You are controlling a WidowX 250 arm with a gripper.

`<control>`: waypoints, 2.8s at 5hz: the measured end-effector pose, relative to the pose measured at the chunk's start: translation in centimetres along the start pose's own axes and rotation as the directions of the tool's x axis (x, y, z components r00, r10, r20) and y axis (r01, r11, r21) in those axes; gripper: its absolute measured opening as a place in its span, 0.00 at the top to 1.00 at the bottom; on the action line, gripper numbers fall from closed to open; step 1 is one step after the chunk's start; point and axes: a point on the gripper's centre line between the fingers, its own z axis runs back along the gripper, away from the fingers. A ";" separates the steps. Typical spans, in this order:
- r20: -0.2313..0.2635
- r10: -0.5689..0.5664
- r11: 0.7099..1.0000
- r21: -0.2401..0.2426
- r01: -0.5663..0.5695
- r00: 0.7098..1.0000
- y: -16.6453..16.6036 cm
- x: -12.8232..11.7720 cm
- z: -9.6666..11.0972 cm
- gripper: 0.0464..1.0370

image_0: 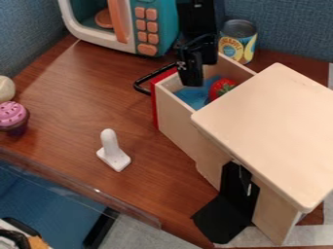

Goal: Gets the tomato out of the drawer and put it on the side of the pink object.

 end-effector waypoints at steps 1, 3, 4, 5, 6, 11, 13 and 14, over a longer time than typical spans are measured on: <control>0.027 0.002 1.000 -0.005 -0.002 1.000 -0.1 0.3 -0.9 0.04; 0.031 -0.009 1.000 0.013 0.009 0.999 -0.2 1.5 -1.8 0.04; 0.018 -0.001 1.000 0.015 0.000 1.000 -0.1 1.5 -2.9 0.04; -0.007 0.001 1.000 0.023 -0.001 1.000 0.1 1.6 -3.8 0.04; -0.029 0.008 1.000 0.012 -0.007 1.000 0.4 1.5 -4.4 0.04; 0.149 0.013 0.996 0.080 -0.025 0.989 -1.8 0.3 2.6 0.28; -0.098 0.296 0.940 0.205 -0.272 0.950 -3.2 -4.3 2.9 0.28; -0.213 0.395 0.907 0.243 -0.343 0.893 -3.4 -6.7 1.7 0.28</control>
